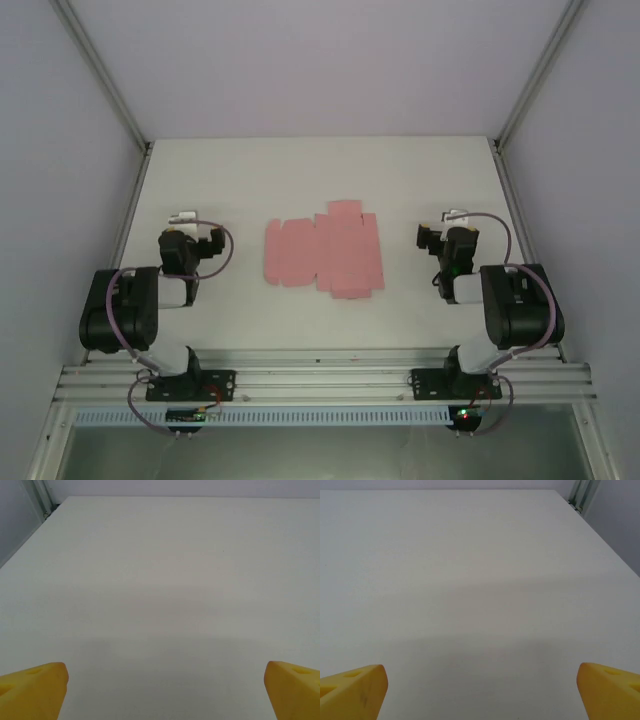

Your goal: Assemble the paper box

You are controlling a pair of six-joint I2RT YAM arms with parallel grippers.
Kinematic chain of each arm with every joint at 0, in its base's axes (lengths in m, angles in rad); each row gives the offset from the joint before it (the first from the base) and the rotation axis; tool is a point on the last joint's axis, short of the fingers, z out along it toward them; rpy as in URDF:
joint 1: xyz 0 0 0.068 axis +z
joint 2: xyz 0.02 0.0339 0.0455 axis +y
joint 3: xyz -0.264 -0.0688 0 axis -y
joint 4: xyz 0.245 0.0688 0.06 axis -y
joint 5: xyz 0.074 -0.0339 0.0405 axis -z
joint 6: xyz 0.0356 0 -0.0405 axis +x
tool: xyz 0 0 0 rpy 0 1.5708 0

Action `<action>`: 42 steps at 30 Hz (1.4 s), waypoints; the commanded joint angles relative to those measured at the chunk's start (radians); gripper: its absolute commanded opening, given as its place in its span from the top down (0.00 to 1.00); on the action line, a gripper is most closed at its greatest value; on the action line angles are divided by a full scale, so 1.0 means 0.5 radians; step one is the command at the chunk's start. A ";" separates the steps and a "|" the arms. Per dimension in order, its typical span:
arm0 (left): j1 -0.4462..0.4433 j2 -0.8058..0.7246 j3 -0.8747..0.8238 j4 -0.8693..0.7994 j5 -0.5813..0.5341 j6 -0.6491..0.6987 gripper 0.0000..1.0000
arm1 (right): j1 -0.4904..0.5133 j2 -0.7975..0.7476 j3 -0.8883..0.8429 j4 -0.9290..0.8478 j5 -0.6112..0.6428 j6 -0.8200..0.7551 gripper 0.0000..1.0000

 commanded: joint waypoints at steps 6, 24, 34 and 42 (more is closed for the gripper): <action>-0.005 -0.002 0.036 -0.008 0.038 0.033 0.00 | 0.008 0.000 -0.011 0.046 0.038 0.009 0.01; 0.001 -0.002 0.039 -0.014 0.044 0.032 0.00 | 0.002 -0.004 -0.006 0.001 -0.029 0.032 0.01; 0.001 -0.080 0.095 -0.159 -0.039 -0.006 0.00 | 0.001 -0.061 -0.012 -0.020 -0.030 0.025 0.01; -0.008 -0.535 0.432 -1.155 0.011 -0.288 0.00 | 0.083 -0.492 0.349 -0.989 0.019 0.079 0.01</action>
